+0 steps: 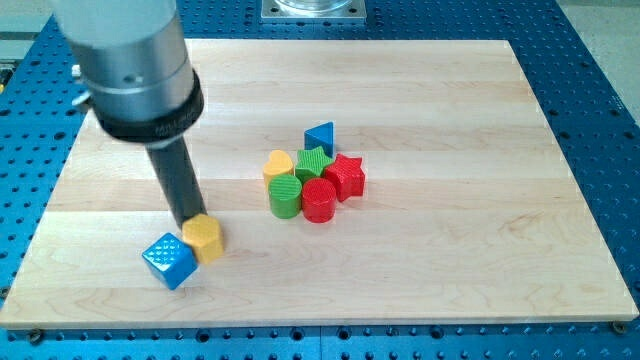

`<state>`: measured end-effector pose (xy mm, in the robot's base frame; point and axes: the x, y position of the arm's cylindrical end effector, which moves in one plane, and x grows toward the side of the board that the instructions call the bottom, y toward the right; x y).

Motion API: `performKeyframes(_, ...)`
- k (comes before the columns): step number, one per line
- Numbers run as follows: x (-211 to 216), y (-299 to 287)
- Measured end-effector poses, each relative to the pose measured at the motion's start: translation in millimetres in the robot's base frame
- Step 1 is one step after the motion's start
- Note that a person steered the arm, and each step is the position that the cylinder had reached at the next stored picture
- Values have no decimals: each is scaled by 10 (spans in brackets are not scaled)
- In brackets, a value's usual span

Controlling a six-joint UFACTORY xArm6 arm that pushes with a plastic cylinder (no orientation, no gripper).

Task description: Push the yellow hexagon to the bottom

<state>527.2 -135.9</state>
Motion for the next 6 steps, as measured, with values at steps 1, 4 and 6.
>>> performKeyframes(1, 0, 38)
performKeyframes(4, -211, 403)
performKeyframes(6, -1, 403)
